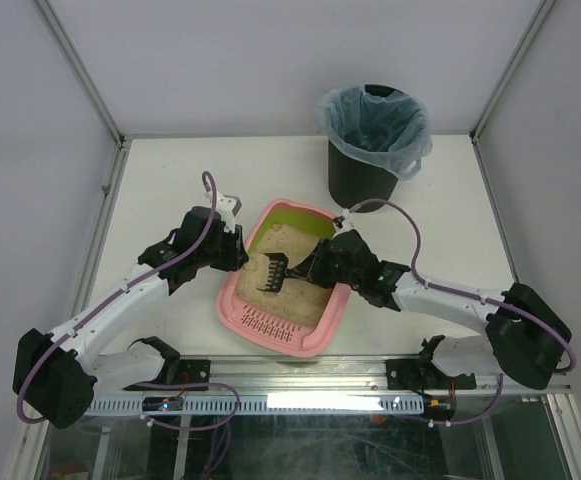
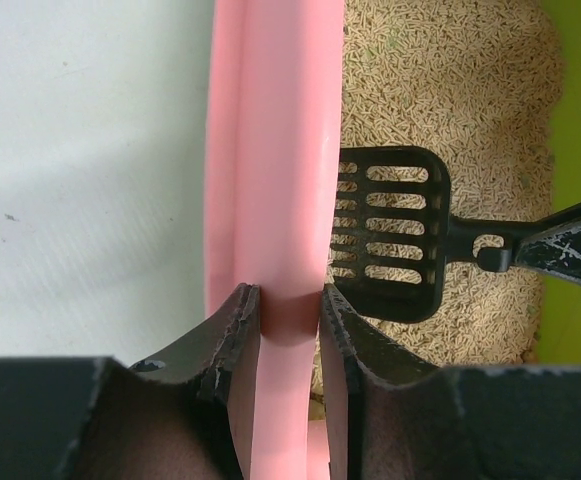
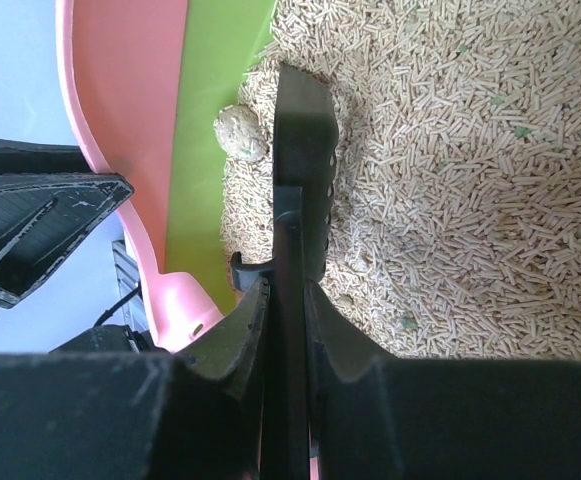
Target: Clean the litter box
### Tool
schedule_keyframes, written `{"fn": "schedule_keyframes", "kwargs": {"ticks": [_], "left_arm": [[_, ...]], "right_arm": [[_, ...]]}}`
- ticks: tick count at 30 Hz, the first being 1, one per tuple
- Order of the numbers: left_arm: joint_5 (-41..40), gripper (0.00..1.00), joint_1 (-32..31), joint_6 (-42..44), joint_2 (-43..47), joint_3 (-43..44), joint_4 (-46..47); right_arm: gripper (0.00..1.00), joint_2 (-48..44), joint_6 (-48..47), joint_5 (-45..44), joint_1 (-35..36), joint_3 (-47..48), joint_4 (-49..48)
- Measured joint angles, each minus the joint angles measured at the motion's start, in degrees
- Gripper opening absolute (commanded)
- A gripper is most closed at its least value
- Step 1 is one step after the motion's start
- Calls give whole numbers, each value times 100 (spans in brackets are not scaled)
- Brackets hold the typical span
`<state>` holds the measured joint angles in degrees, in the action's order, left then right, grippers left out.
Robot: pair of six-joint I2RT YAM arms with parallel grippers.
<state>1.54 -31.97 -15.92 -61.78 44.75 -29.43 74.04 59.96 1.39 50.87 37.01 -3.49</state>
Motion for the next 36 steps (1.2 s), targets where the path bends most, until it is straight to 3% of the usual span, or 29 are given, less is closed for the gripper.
{"fn": "schedule_keyframes", "kwargs": {"ticks": [6,10,20,26,36], "left_arm": [[20,20,-72,2,-68,0,144],[7,18,-79,20,-83,0,149],[-669,18,-271,232,-72,0,127],[-726,18,-330,219,-61,0,142],[-485,18,-485,127,-61,-2,179]], "right_arm": [[0,-195,271,-120,0,-173,-149],[0,160,299,66,-33,-101,-271],[0,616,404,363,-109,22,-879],[0,350,511,208,-57,-192,-970],[0,-372,640,-11,-35,-273,-289]]}}
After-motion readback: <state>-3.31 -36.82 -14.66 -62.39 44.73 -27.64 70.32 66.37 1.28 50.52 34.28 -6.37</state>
